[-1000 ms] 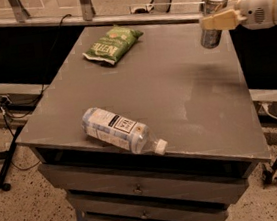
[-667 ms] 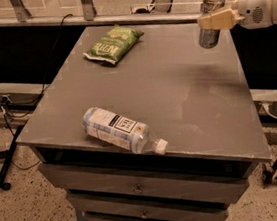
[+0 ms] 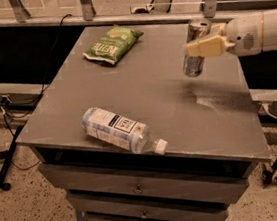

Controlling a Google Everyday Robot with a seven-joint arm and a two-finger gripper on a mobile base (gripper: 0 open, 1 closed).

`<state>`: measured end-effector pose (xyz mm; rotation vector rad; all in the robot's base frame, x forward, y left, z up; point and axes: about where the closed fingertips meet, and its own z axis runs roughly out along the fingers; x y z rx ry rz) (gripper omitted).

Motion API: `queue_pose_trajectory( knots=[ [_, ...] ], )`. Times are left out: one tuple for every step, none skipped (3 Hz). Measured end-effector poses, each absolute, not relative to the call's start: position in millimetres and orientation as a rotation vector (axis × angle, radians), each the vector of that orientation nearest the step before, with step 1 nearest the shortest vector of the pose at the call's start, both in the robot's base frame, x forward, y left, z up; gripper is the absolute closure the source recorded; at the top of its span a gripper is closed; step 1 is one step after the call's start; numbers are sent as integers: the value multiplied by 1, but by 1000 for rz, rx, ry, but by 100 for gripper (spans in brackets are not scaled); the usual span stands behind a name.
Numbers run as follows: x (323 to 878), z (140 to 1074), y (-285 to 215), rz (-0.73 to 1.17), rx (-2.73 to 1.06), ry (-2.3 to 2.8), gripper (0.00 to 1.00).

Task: Move redbull can near blue plastic bottle

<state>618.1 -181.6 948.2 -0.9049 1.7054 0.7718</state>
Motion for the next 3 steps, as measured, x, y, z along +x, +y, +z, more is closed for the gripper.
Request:
queue_pose_trajectory(
  knots=[
    [575, 926, -131, 938, -973, 1693, 100],
    [548, 912, -88, 1039, -1055, 1656, 100],
    [539, 917, -60, 1070, -1120, 1573, 100]
  ],
)
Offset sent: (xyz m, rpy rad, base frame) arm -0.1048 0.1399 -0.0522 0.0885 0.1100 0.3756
